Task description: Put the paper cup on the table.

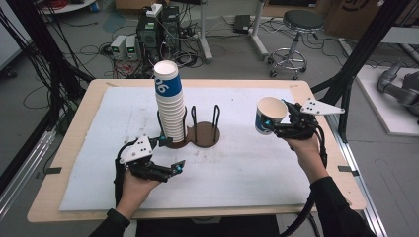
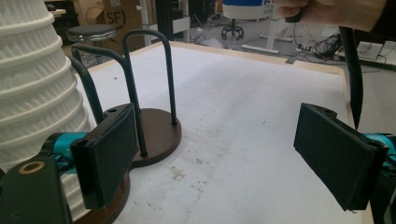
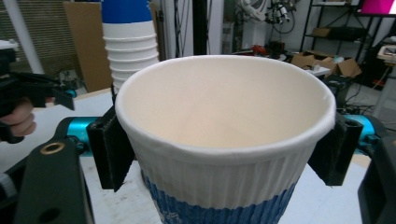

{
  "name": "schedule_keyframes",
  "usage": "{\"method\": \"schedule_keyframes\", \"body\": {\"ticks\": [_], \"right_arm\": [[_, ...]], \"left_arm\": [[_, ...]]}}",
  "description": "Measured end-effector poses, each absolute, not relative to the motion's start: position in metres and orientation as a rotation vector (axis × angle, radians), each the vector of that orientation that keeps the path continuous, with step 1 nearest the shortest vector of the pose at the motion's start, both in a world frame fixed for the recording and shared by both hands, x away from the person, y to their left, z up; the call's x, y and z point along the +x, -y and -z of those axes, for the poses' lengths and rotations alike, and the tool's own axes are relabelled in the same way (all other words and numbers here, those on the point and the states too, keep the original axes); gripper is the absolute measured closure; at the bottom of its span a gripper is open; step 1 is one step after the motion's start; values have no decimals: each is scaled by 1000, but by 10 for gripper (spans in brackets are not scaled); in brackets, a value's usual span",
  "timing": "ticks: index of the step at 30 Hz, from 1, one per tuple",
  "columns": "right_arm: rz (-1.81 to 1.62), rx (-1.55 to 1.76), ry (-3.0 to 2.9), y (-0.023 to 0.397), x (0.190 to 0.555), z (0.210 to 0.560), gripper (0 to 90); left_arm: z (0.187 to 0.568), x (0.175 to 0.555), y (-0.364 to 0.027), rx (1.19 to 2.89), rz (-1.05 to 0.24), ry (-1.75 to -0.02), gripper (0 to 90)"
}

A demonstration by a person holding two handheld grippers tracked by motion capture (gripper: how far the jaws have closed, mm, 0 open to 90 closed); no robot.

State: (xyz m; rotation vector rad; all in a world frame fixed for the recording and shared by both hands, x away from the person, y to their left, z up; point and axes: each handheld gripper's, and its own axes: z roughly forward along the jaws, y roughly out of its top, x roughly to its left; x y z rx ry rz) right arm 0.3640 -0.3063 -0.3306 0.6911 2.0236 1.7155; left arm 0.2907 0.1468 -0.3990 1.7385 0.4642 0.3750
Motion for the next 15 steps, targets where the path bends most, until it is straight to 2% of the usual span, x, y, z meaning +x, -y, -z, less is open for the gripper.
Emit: {"method": "schedule_keyframes", "body": {"ticks": [15], "right_arm": [[-1686, 772, -1977, 320, 383, 340, 218]], "left_arm": [[399, 290, -146, 1742, -373, -459, 137]]}}
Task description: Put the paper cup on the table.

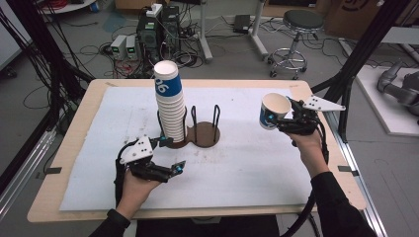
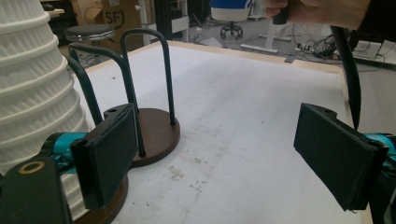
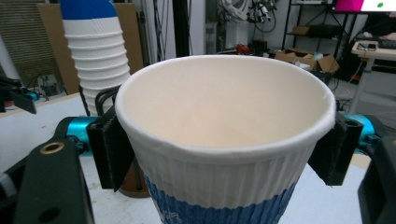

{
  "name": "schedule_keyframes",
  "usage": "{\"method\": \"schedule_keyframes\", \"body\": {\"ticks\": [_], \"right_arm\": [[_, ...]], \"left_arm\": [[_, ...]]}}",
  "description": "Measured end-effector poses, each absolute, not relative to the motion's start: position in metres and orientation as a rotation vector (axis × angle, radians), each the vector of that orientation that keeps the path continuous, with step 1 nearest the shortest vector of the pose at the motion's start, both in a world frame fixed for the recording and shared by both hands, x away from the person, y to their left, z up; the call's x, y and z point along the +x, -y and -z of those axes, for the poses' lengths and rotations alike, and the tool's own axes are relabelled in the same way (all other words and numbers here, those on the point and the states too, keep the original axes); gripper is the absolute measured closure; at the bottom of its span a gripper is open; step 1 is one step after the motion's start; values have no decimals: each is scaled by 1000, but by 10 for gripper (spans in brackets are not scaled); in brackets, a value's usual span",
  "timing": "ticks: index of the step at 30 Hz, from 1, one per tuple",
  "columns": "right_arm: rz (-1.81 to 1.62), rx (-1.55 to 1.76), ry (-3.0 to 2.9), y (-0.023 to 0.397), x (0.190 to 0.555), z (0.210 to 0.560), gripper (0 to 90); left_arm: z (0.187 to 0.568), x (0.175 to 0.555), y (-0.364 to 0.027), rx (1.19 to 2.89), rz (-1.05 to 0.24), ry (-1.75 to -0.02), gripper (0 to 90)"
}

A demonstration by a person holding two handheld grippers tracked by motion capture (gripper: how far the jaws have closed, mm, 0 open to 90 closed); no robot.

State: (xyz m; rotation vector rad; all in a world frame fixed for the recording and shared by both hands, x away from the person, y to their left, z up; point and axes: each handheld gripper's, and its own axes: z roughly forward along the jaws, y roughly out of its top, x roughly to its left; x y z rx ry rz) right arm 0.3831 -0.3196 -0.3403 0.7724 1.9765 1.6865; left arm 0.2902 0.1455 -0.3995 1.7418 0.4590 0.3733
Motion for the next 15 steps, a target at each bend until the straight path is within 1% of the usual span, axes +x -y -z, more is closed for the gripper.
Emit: {"method": "schedule_keyframes", "body": {"ticks": [15], "right_arm": [[-1599, 895, -1950, 328, 398, 362, 218]], "left_arm": [[400, 290, -144, 1747, -382, -454, 137]]}}
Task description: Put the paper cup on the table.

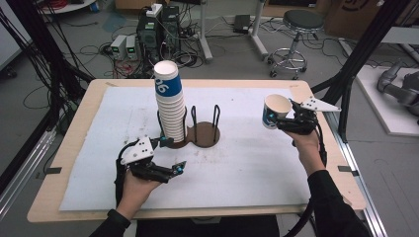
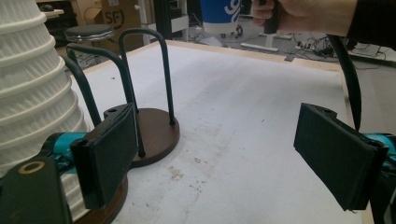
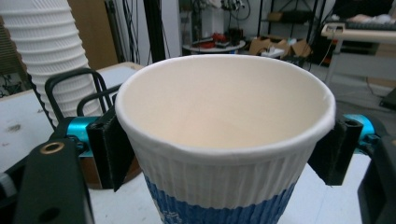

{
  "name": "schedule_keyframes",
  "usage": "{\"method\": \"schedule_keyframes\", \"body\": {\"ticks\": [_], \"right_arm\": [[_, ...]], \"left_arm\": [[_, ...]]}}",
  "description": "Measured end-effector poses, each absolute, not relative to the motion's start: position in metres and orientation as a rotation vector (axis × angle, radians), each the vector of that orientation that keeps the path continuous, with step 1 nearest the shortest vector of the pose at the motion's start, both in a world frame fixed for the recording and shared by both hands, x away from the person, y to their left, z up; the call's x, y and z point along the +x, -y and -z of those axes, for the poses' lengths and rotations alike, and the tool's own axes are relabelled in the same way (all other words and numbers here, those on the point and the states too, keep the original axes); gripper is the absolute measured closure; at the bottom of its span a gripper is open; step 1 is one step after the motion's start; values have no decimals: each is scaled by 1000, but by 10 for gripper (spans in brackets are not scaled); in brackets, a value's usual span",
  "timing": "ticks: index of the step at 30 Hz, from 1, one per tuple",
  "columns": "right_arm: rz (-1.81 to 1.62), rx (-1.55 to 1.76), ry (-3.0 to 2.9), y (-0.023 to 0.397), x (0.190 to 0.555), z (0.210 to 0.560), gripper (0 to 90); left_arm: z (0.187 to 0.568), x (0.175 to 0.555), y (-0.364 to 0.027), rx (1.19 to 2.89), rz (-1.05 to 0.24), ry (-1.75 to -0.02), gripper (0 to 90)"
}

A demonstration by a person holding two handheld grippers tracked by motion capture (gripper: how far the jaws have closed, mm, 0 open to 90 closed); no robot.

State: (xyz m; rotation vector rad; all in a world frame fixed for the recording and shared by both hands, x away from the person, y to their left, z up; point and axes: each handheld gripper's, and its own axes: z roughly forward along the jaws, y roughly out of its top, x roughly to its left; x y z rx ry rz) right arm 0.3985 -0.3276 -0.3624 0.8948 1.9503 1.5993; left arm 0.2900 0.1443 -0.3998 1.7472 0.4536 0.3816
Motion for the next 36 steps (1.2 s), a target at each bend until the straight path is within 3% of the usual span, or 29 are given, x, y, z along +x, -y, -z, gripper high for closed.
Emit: {"method": "schedule_keyframes", "body": {"ticks": [36], "right_arm": [[-1441, 1169, -1803, 329, 444, 428, 219]], "left_arm": [[402, 289, -143, 1745, -369, -446, 137]]}}
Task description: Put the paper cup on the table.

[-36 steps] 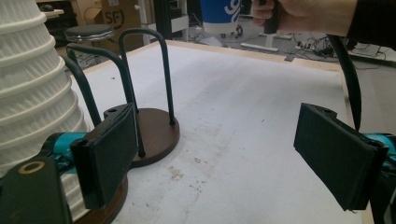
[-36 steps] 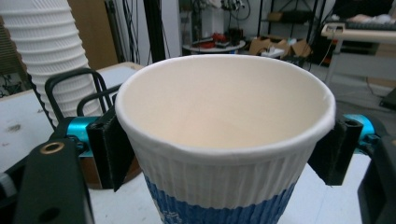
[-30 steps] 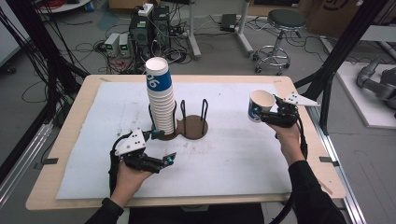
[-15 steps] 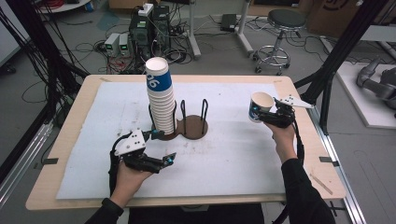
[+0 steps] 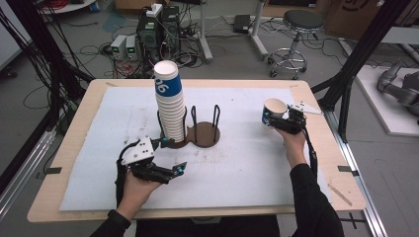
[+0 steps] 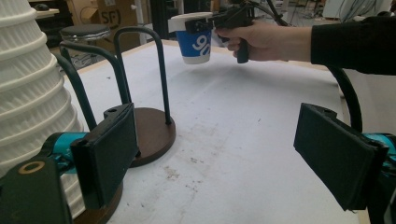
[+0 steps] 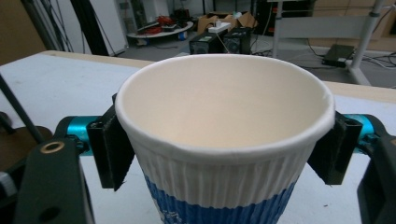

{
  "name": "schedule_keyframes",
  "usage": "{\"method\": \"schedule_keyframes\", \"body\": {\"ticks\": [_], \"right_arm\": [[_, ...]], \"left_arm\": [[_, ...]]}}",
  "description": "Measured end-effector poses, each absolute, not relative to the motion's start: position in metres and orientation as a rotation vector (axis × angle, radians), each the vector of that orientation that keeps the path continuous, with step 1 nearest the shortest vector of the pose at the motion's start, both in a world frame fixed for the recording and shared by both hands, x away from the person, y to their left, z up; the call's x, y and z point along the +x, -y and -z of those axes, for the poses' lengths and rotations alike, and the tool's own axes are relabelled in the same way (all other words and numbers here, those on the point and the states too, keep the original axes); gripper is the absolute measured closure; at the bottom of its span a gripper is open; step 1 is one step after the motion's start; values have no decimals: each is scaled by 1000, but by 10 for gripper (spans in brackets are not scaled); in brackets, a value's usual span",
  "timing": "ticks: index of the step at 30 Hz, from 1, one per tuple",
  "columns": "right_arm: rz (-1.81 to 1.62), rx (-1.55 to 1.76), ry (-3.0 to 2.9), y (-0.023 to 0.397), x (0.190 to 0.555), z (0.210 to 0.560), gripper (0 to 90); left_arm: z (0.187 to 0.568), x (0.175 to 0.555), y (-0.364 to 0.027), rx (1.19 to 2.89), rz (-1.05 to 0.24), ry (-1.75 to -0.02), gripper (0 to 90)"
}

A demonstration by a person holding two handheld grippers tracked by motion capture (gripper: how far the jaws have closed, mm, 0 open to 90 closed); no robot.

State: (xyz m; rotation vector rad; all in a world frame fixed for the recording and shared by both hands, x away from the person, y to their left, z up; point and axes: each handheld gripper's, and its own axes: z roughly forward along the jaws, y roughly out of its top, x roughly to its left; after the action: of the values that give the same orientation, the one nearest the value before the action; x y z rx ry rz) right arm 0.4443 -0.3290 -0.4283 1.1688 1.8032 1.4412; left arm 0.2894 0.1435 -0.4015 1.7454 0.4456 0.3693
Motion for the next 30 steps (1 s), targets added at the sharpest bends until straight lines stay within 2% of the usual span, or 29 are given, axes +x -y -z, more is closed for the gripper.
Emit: {"method": "schedule_keyframes", "body": {"ticks": [14, 30], "right_arm": [[-1390, 1210, -1812, 325, 452, 442, 218], [-1303, 1234, -1855, 322, 443, 438, 200]], "left_arm": [[402, 288, -145, 1743, -369, -451, 137], [402, 289, -142, 1750, -369, -449, 137]]}}
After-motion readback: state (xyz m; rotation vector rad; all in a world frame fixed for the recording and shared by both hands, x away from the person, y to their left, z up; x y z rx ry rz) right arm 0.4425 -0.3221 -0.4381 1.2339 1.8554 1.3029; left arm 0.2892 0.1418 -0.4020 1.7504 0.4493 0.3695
